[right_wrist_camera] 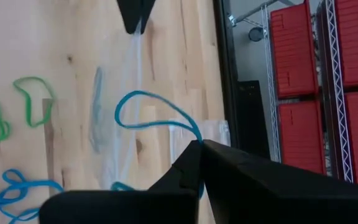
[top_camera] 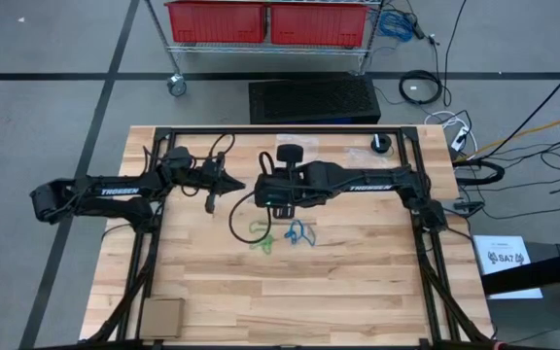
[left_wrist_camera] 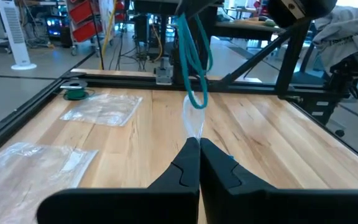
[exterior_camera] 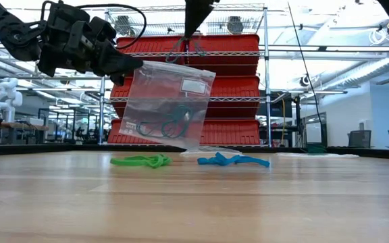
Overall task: Sort rubber bands
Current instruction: Put the dark blue rubber band into the left zip lock bag
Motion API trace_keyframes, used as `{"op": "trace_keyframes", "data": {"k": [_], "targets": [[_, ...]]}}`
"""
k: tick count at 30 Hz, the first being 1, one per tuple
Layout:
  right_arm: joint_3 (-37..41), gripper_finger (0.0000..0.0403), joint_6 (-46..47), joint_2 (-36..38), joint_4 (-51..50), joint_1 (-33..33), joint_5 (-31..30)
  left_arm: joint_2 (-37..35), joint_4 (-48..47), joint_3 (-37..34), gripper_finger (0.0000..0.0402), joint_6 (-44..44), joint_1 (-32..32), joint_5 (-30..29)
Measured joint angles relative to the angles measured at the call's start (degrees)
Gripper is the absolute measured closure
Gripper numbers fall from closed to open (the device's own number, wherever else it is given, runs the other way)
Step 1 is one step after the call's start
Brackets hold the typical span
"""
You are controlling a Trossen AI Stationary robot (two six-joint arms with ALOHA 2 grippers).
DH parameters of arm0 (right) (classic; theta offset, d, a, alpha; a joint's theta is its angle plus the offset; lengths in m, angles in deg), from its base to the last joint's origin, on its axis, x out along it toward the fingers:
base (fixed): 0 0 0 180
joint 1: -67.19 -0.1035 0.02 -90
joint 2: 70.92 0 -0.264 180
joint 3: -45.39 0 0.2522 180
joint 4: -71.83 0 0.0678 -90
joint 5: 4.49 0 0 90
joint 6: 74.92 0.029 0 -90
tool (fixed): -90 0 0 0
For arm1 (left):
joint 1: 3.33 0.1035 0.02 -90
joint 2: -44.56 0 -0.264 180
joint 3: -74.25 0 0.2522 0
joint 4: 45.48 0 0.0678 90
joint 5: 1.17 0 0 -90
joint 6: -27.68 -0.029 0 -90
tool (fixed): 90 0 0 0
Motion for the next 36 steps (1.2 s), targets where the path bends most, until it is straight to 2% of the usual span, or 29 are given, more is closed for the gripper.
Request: {"op": "trace_keyframes", "data": {"k": [32,36], "targets": [[0.03,0.0403,-4.44,-0.04,1.28,1.49,0.37,0.0,0.04,0.0,0.0401,0.22,0.0,-0.03],[0.1,0.0403,-4.48,-0.07,1.74,1.49,3.72,0.0,0.04,0.0,0.0401,0.22,0.0,-0.04]]}}
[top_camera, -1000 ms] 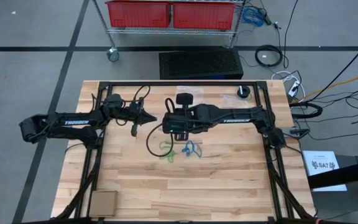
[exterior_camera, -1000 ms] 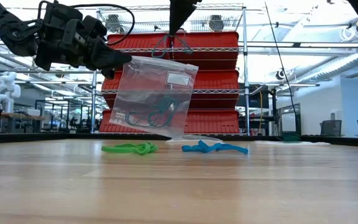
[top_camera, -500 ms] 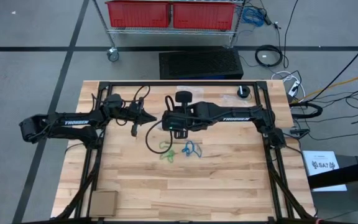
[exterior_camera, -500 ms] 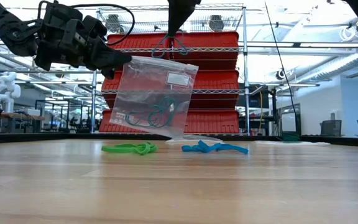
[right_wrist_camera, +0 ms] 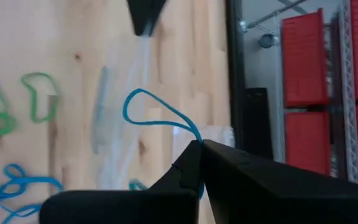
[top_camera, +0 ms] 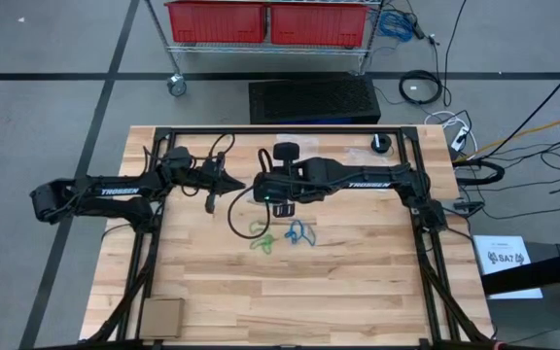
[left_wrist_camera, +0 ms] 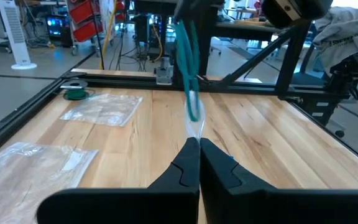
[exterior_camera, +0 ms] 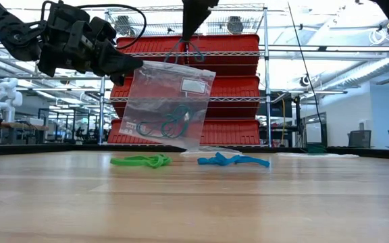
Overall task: Sort rubber bands
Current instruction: Put the dark blue rubber band into the left zip lock bag
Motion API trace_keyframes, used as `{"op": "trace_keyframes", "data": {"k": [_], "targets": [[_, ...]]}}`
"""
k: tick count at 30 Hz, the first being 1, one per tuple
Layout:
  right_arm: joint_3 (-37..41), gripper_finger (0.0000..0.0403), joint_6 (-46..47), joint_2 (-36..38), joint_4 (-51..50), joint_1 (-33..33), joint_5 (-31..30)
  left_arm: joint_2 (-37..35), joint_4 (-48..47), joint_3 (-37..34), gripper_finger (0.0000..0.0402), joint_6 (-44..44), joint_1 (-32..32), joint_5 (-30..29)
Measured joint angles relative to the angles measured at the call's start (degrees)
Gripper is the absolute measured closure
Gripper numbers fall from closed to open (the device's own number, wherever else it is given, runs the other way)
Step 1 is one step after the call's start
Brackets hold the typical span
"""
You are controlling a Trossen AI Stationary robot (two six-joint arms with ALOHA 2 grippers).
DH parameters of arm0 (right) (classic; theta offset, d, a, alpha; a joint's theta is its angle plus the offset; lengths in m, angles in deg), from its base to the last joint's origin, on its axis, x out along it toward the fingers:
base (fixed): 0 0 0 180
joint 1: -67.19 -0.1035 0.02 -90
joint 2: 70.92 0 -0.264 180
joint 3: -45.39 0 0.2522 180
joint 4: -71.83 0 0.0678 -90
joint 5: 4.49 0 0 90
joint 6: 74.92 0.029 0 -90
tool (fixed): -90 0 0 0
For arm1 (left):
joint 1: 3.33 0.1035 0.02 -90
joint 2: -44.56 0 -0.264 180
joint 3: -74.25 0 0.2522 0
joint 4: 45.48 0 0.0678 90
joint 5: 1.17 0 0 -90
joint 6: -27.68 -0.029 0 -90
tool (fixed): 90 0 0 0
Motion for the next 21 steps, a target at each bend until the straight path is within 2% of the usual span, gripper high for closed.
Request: {"op": "trace_keyframes", "data": {"k": [14,21], "targets": [[6.54,0.0403,-2.22,-0.3,8.43,2.12,9.23,0.0,0.22,0.04,0.0401,0.52,-0.65,-0.02],[6.86,0.0403,-2.33,-0.3,12.04,4.08,16.49,0.0,0.46,0.37,0.0401,0.13,-1.81,-0.02]]}}
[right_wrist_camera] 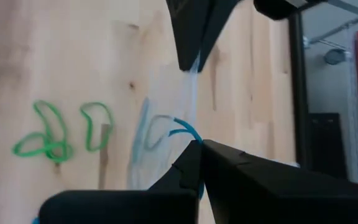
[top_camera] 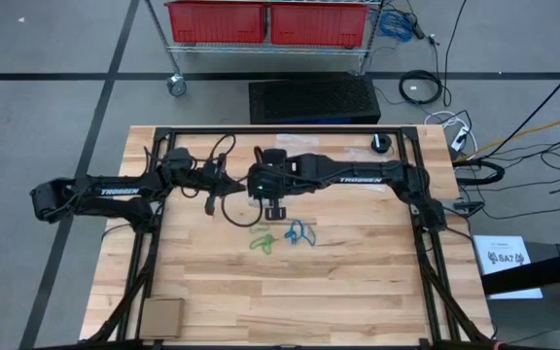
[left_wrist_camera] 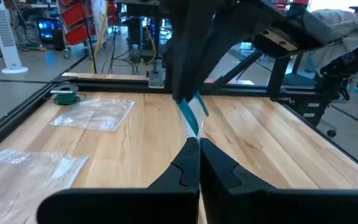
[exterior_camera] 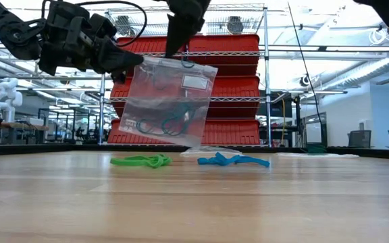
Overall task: Sort rubber bands
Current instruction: Put the dark blue rubber band into the left zip lock bag
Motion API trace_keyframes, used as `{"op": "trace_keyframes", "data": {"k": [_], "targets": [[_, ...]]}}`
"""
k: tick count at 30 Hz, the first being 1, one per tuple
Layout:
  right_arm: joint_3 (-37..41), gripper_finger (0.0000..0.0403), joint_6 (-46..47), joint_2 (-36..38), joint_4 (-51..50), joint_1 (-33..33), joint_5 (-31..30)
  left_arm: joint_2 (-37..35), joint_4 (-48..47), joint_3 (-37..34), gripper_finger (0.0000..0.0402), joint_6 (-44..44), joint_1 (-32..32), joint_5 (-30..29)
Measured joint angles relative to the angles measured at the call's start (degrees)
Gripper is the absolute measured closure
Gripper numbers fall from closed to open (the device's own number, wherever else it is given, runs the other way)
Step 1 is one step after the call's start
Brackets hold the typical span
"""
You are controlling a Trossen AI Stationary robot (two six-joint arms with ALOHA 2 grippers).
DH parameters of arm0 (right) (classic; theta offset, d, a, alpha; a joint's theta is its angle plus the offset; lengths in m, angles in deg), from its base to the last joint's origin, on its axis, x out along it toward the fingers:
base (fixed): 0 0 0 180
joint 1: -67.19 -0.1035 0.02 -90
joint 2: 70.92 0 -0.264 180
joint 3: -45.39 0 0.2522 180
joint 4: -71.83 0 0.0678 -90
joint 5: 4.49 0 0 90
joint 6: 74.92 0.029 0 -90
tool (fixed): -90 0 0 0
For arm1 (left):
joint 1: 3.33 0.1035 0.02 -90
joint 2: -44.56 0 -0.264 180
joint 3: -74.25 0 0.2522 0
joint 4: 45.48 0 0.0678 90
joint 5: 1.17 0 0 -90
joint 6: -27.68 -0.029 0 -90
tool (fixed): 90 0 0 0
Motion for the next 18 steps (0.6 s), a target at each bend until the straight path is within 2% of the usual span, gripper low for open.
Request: {"op": "trace_keyframes", "data": {"k": [6,14,18], "targets": [[0.0,0.0403,0.28,-1.4,1.12,0.57,4.42,0.02,0.07,0.0,0.0401,-0.22,-0.02,-0.15],[0.07,0.0402,1.92,-4.26,0.64,0.99,7.43,0.02,0.2,0.0,0.0401,-0.2,-0.02,-0.5],[0.09,0.0384,3.97,-4.09,1.47,1.18,7.37,0.02,0.02,0.02,0.0401,-0.2,-0.02,-0.55]]}}
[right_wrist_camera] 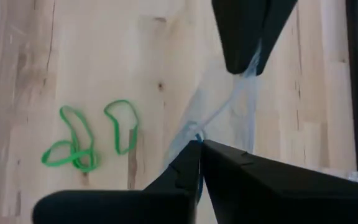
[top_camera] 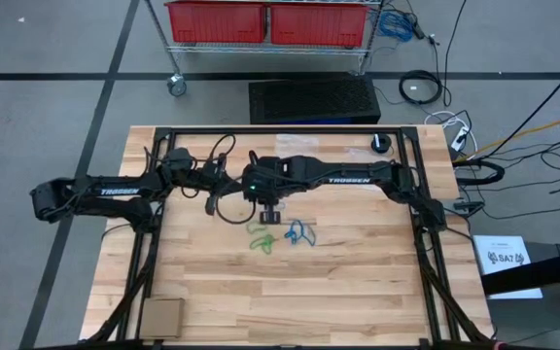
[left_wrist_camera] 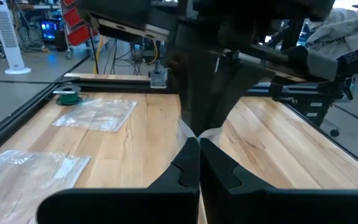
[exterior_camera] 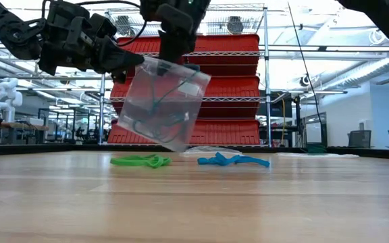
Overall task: Sort rubber bands
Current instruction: Put the dark blue rubber band into the left zip lock bag
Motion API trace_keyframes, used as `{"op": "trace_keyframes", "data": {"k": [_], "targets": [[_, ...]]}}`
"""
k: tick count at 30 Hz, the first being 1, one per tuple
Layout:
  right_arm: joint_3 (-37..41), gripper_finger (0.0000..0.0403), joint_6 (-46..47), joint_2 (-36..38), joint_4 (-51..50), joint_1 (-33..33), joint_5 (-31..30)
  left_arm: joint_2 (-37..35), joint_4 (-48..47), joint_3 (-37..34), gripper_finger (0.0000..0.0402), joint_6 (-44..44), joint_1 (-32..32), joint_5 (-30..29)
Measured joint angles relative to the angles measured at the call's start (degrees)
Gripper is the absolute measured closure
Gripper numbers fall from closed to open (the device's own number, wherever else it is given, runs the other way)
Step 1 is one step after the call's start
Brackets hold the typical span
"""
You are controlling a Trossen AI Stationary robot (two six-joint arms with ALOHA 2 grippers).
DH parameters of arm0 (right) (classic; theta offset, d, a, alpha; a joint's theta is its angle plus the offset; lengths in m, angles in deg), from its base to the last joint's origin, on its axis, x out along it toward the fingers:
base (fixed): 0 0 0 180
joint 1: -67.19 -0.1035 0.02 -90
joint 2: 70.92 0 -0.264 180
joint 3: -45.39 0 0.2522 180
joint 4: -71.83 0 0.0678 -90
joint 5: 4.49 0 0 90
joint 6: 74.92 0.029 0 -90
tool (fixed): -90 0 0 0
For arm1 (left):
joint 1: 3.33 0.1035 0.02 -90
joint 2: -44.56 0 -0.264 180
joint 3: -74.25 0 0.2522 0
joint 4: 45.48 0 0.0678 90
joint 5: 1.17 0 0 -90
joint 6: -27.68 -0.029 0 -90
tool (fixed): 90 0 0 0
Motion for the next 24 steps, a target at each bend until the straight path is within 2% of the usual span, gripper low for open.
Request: {"op": "trace_keyframes", "data": {"k": [9,14,20,24], "targets": [[0.0,0.0294,1.88,0.35,0.07,0.76,1.5,0.0,0.04,0.02,0.0401,0.02,0.0,0.0],[-0.09,0.0253,1.9,3.02,-0.6,0.78,1.48,0.0,-0.23,0.02,0.0401,0.0,0.0,0.02],[-0.09,0.0244,2.89,8.14,-2.7,1.3,1.21,0.0,-0.38,0.04,0.0401,-0.2,0.0,-0.5],[-0.11,0.027,6.14,12.27,-7.85,2.31,1.15,0.0,-1.76,0.04,0.0401,-1.6,0.0,-5.64]]}}
